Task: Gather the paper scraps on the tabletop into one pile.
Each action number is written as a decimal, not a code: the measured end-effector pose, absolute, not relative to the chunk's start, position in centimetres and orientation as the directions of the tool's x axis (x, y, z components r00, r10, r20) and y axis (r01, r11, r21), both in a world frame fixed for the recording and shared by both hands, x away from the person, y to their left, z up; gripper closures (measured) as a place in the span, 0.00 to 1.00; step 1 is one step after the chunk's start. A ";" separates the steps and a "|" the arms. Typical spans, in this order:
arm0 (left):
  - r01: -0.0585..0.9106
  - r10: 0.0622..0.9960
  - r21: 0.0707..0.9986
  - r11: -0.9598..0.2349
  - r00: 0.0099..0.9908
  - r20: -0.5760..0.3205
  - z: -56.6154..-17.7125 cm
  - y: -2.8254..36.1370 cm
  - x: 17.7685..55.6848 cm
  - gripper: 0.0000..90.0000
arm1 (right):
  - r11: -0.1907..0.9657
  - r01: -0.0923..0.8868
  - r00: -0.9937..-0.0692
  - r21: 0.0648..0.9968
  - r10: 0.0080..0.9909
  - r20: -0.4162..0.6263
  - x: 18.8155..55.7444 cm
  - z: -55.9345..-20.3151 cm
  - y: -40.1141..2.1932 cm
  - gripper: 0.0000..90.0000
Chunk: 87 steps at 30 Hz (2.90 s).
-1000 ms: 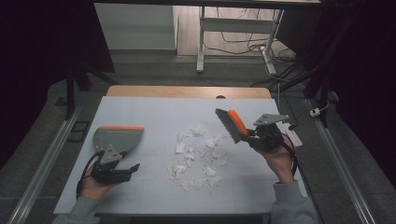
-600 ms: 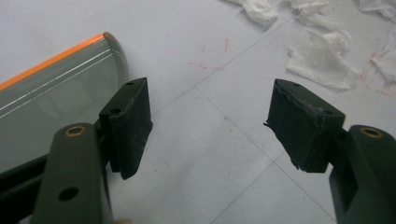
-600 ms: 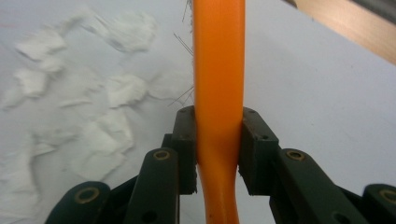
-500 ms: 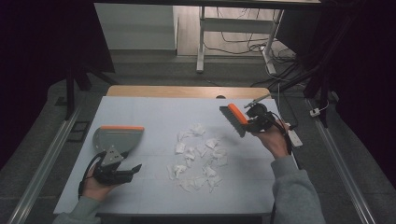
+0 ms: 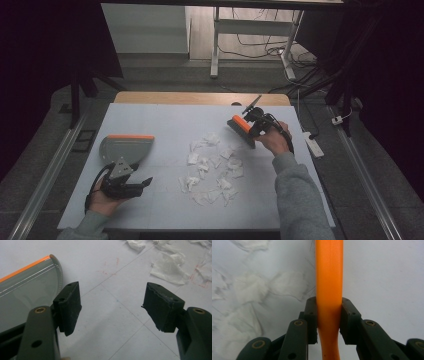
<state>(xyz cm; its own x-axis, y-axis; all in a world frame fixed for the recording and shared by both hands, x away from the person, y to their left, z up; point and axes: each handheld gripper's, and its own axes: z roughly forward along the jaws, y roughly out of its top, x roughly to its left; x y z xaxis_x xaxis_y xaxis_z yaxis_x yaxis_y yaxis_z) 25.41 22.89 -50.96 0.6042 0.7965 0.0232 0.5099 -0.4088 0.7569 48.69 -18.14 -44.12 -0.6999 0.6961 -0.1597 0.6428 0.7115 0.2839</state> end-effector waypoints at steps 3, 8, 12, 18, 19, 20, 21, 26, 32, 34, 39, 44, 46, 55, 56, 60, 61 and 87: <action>0.510 0.797 0.756 -0.410 0.604 0.024 -51.0 22.9 25.4 0.35 | 0.739 0.626 -0.728 0.251 0.669 -0.154 48.5 -44.3 -17.0 0.78; 0.511 0.797 0.756 -0.408 0.604 0.022 -51.0 23.0 25.4 0.35 | 0.800 0.556 -0.792 0.226 0.593 -0.148 47.2 -44.4 -15.2 0.78; 0.512 0.796 0.755 -0.410 0.605 0.023 -51.0 22.9 25.4 0.35 | 0.835 0.501 -0.839 0.229 0.533 -0.107 45.0 -44.3 -14.0 0.78; 0.510 0.796 0.754 -0.413 0.605 0.026 -51.0 22.8 25.3 0.35 | 0.822 0.466 -0.856 0.328 0.512 -0.067 43.1 -42.3 -14.0 0.78; 0.510 0.796 0.754 -0.413 0.605 0.027 -51.0 22.8 25.3 0.35 | 0.815 0.468 -0.850 0.343 0.521 -0.078 43.2 -41.9 -14.1 0.78; 0.510 0.796 0.754 -0.413 0.605 0.027 -51.0 22.8 25.3 0.35 | 0.808 0.470 -0.843 0.356 0.530 -0.091 43.3 -41.5 -14.2 0.78; 0.511 0.796 0.754 -0.413 0.605 0.026 -51.0 22.8 25.3 0.35 | 0.802 0.471 -0.836 0.368 0.539 -0.104 43.5 -41.3 -14.3 0.78; 0.511 0.797 0.754 -0.412 0.603 0.026 -51.0 22.9 25.3 0.35 | 0.784 0.490 -0.807 0.382 0.574 -0.142 45.4 -41.5 -13.9 0.78; 0.512 0.797 0.753 -0.413 0.603 0.027 -51.0 23.0 25.4 0.35 | 0.791 0.504 -0.790 0.346 0.584 -0.186 48.6 -43.1 -12.6 0.78; 0.514 0.799 0.754 -0.409 0.601 0.024 -51.1 23.0 25.5 0.35 | 0.799 0.506 -0.789 0.325 0.581 -0.201 49.5 -43.6 -12.1 0.78; 0.514 0.797 0.753 -0.410 0.603 0.021 -51.1 23.1 25.6 0.35 | 0.833 0.487 -0.805 0.262 0.545 -0.235 50.7 -44.4 -10.5 0.78; 0.513 0.797 0.754 -0.410 0.604 0.023 -51.1 23.0 25.5 0.35 | 0.883 0.416 -0.857 0.216 0.461 -0.232 49.7 -44.9 -9.0 0.78; 0.511 0.796 0.753 -0.413 0.605 0.026 -51.1 23.0 25.4 0.35 | 0.901 0.386 -0.873 0.197 0.426 -0.239 49.0 -44.9 -8.7 0.78; 0.510 0.795 0.753 -0.416 0.606 0.029 -51.1 22.8 25.4 0.35 | 0.934 0.291 -0.936 0.209 0.323 -0.143 44.8 -44.6 -10.0 0.78; 0.510 0.794 0.752 -0.418 0.607 0.030 -51.1 22.8 25.4 0.35 | 0.934 0.286 -0.939 0.216 0.318 -0.128 44.4 -44.4 -10.2 0.78; 0.509 0.793 0.749 -0.423 0.608 0.034 -51.1 22.8 25.4 0.35 | 0.905 0.302 -0.928 0.299 0.350 -0.123 43.7 -43.1 -11.4 0.78; 0.510 0.795 0.752 -0.418 0.606 0.031 -51.1 22.7 25.4 0.35 | 0.896 0.309 -0.921 0.319 0.365 -0.135 43.7 -42.7 -11.6 0.78; 0.509 0.795 0.755 -0.413 0.606 0.026 -51.2 23.1 25.4 0.35 | 0.968 0.172 -0.949 0.185 0.213 -0.232 46.1 -45.0 -4.7 0.78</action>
